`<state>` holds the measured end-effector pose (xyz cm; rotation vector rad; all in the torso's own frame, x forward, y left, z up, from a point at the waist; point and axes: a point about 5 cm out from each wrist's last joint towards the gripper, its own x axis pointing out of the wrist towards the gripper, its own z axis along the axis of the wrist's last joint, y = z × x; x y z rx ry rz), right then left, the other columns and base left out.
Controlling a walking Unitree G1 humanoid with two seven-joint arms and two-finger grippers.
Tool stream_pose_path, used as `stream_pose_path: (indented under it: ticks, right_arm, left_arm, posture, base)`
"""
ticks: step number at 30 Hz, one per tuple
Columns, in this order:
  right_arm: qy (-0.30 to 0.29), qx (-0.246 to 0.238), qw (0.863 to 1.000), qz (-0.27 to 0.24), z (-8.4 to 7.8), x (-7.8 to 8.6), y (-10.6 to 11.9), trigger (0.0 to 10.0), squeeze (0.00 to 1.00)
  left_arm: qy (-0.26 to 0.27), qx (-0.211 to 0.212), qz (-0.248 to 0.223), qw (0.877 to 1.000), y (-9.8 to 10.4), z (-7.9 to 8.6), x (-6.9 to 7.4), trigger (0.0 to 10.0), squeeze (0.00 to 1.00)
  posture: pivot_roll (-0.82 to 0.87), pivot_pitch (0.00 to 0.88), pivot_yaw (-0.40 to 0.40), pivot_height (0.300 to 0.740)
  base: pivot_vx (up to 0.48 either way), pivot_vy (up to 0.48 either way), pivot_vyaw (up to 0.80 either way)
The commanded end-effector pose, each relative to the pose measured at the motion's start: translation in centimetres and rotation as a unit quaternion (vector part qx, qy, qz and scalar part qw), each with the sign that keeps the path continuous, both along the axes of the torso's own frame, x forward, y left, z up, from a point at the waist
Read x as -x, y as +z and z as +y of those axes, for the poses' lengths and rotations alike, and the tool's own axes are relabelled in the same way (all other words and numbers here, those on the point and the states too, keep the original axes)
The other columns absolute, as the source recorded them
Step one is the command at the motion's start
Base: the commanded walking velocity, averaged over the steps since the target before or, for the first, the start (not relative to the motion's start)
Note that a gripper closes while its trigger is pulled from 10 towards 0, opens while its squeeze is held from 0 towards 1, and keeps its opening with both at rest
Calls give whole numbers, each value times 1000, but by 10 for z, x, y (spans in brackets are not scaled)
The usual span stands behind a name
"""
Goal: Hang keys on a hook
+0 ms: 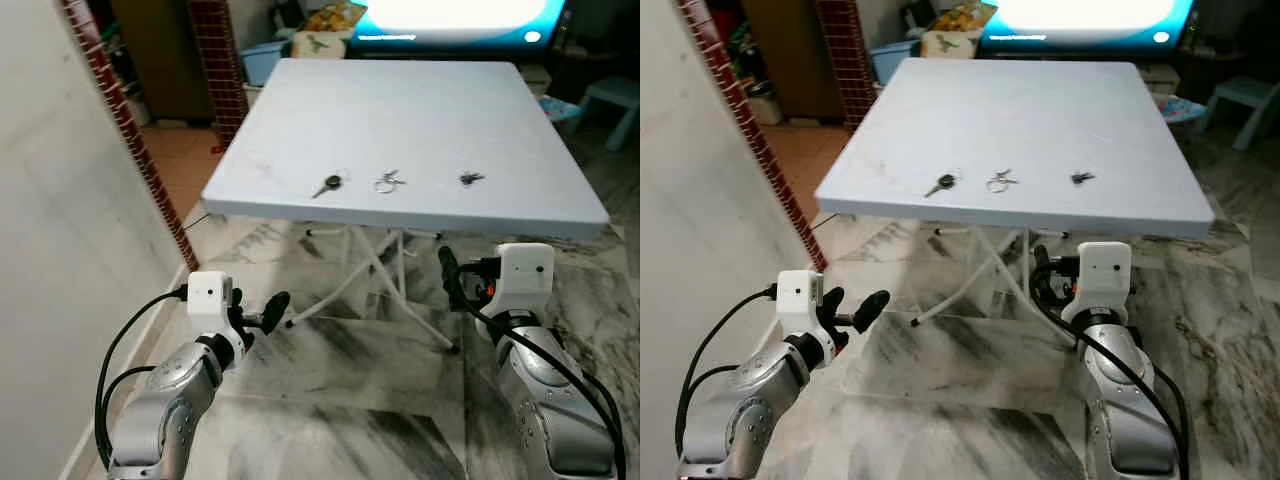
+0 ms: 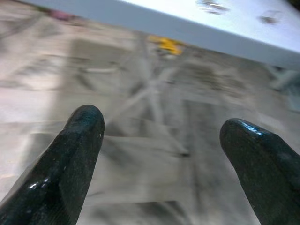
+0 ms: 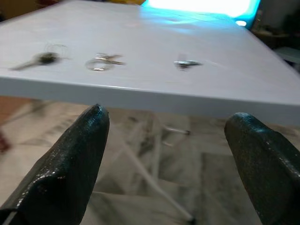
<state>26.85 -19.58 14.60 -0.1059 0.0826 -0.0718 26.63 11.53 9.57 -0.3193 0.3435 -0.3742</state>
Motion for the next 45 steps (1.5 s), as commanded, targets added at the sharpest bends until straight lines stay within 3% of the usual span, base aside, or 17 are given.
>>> stream_pose_path:
  ticks: [1, 32, 45]
  right_arm:
    - [20, -8, 1000, -11, 11, -3, 5, 10000, 0]
    - [-16, 15, 1000, -8, 3, -3, 5, 10000, 0]
    - [-15, 9, 1000, -6, 5, -3, 3, 10000, 0]
  left_arm:
    - [16, -16, -3, 1000, 1, 14, -1, 10000, 0]
    - [-3, -17, -1, 1000, 1, 8, 0, 10000, 0]
    - [-6, -20, 0, 1000, 1, 7, -1, 10000, 0]
  posture:
    - [-94, 61, 38, 740]
    - [-97, 68, 46, 740]
    - [-98, 66, 47, 740]
  base:
    - [296, 0, 0]
    - [339, 0, 0]
    - [267, 0, -539]
